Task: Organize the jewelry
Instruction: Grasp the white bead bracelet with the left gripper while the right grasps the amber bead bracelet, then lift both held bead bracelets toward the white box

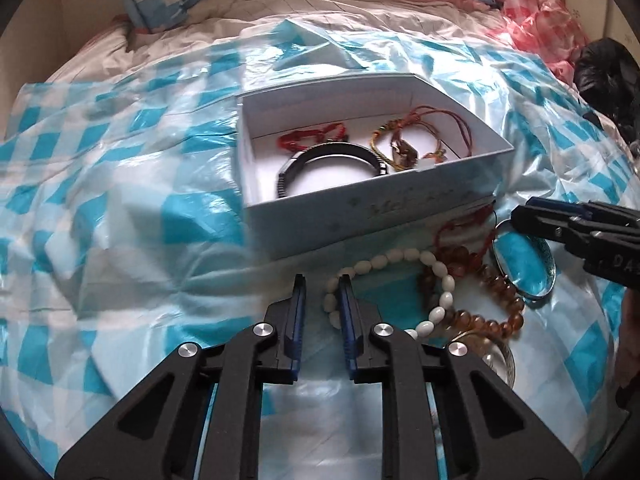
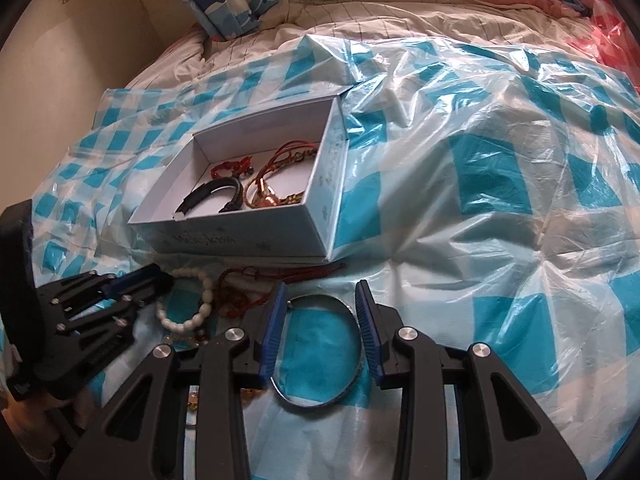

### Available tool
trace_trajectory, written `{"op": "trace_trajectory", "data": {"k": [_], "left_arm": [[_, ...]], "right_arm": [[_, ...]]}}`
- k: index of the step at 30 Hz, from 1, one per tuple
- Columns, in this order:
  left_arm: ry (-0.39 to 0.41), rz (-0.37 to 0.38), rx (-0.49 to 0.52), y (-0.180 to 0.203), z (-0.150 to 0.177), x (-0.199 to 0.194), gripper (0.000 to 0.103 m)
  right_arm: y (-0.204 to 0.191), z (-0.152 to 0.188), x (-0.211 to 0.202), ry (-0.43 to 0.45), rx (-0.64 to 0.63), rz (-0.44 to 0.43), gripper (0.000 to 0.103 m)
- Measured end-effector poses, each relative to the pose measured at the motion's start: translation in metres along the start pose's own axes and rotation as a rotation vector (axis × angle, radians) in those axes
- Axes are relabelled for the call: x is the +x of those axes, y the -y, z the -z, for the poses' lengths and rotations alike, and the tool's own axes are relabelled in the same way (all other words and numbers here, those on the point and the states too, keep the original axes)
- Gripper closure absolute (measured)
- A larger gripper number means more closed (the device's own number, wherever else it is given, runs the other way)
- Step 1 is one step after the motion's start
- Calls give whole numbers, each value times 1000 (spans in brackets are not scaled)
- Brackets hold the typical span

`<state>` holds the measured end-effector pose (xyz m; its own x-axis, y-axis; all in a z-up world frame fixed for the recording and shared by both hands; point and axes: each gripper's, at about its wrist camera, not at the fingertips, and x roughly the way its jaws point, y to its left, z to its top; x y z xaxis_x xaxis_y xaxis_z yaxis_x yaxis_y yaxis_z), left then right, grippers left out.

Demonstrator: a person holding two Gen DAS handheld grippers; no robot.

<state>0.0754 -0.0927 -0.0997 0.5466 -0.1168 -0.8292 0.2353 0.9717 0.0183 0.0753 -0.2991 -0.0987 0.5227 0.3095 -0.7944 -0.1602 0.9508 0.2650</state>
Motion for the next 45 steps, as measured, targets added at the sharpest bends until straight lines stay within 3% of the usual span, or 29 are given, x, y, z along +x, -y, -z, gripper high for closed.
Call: {"op": "trace_trajectory", "data": {"k": [6,10,14,15,16,17,18,19,27,45], "left_arm": [[10,29,2,-3,1,-4,87],[0,30,12,0,3,3,87],[-4,36,29,3,5,9,87],[-4,38,31,3,5,9,87],[-5,46,35,3,5,8,89],[-6,51,39,4,5,8,96],[-7,64,44,5,5,6,96],[-7,75,44,5,4,5,96],[33,158,1,-4,-4,-21,96],[59,165,10,-6,-10,-29,96]], "right_arm": [[-17,0,11,-1,-49,-8,64],[-26,-2,20,8,-87,18,54],[-25,-2,31,-9,-91,26,53],[-25,-2,32,-10,-94,21,54],[-25,-2,32,-11,-97,11,63],[-26,-2,32,-15,-103,-7,83],[-27,-2,33,-23,-105,-20,94],[-28,-2,33,-32,-109,-31,95],[-39,-5,1,16,-125,-117,96],[-23,-16,-22,80,-45,-182,96]]}}
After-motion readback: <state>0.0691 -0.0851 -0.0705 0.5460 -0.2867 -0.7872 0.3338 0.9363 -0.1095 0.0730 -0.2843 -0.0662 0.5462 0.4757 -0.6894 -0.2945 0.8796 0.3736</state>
